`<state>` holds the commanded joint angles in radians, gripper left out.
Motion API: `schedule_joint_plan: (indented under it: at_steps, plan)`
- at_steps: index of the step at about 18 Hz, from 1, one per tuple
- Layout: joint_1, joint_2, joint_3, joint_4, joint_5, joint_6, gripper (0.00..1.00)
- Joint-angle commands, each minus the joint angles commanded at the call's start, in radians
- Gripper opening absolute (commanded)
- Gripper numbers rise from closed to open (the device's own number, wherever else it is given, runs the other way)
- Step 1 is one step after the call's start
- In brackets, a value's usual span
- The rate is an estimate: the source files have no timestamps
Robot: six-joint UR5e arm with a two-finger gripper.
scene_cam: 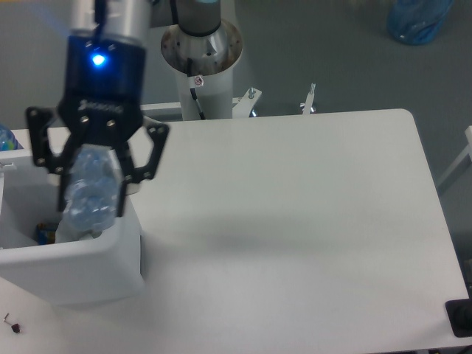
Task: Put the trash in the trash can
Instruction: 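Lower the bottle into the bin and open the gripper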
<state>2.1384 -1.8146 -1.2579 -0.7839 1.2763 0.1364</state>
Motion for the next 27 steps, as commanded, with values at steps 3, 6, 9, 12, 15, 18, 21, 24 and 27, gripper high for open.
schedule_joint_plan:
  at_steps: [3, 6, 9, 12, 15, 18, 21, 24, 27]
  plan:
    - [-0.022, -0.017, 0.000, 0.063, 0.000, 0.006, 0.55]
    - [-0.031, -0.026, -0.002, 0.074, 0.000, 0.008, 0.55]
    - [-0.043, -0.040, -0.006, 0.075, 0.000, 0.009, 0.55]
    - [-0.057, -0.043, -0.023, 0.075, 0.000, 0.009, 0.55]
    - [-0.064, -0.040, -0.049, 0.075, 0.000, 0.009, 0.56]
    - [-0.065, -0.037, -0.074, 0.075, 0.002, 0.009, 0.67]
    - [-0.065, -0.035, -0.060, 0.075, 0.002, 0.009, 1.00]
    - [-0.063, -0.028, -0.055, 0.075, 0.005, 0.006, 1.00]
    - [-0.045, -0.020, -0.066, 0.072, 0.009, 0.000, 1.00]
